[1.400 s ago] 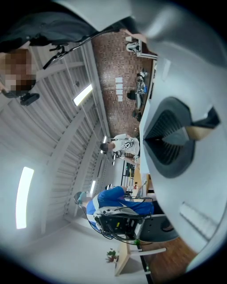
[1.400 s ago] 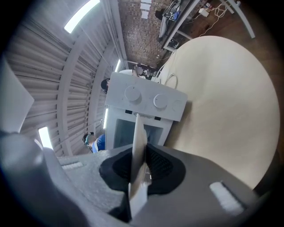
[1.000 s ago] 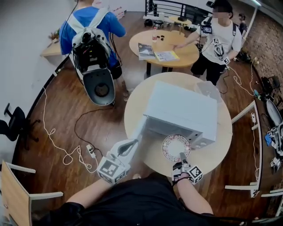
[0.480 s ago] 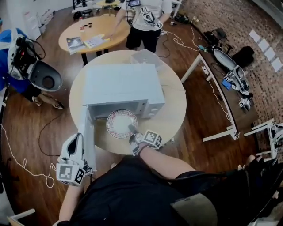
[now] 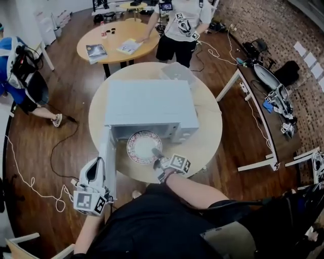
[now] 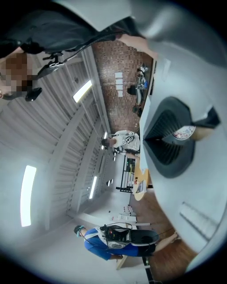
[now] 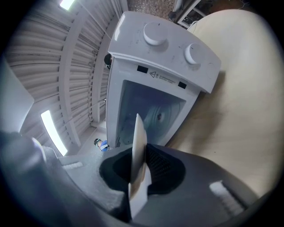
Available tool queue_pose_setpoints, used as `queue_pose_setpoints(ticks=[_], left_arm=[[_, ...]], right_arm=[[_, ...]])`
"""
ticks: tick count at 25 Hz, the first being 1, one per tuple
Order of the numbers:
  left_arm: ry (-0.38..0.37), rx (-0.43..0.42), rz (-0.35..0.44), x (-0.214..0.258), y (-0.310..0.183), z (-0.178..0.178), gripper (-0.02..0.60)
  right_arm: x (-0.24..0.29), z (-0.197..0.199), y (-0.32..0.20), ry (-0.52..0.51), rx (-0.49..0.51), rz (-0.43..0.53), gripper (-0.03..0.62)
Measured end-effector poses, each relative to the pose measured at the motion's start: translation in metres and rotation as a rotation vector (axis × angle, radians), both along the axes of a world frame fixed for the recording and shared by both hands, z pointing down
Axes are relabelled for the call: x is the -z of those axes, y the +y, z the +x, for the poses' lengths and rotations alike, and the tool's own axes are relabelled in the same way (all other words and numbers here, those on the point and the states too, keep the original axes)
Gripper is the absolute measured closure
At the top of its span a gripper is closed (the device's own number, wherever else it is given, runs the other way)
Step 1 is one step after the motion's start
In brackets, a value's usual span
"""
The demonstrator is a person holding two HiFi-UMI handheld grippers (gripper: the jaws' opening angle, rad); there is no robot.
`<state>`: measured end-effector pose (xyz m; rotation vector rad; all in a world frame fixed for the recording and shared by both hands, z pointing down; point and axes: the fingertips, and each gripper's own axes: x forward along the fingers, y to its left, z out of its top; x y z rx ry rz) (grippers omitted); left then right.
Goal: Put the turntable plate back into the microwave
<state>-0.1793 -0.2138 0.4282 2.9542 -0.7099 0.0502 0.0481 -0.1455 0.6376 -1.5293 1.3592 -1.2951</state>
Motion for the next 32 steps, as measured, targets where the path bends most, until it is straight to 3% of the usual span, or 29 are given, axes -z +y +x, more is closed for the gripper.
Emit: queue_pose_setpoints(ticks=[3, 5, 7, 9, 16, 21, 32], left_arm=[[0.066, -0.091, -0.058, -0.010, 0.016, 0.036, 0.577], [0.043, -0.126, -0.078, -0.020, 0.033, 0.056, 0.577], [-0.043, -0.048, -0.044, -0.031, 0.020, 0.056, 0.577], [-0.077, -0.014, -0.034, -0.034, 0.013, 0.056, 0.577], [-0.073, 0.016, -0.017, -0.020, 0.009, 0.061, 0.577], [-0.070, 0.051, -0.023, -0.022, 0.002, 0.061, 0.577], [-0.077, 0.029, 0.029, -0.002, -0.005, 0.066, 0.577]], right_arm=[[-0.020, 0.034, 0.008, 0.150, 0.028, 0.006, 0.560], [-0.034, 0.046, 0.014, 0.109, 0.023, -0.011, 0.560], [-0.041, 0.049, 0.020, 0.016, 0.004, -0.031, 0.560], [-0.036, 0.046, 0.025, -0.045, -0.014, -0.047, 0.560], [-0.025, 0.039, 0.008, -0.069, 0.047, -0.026, 0.560], [-0.026, 0.040, 0.004, -0.069, 0.046, -0.018, 0.560], [-0.019, 0.043, -0.008, -0.079, 0.009, -0.006, 0.560]])
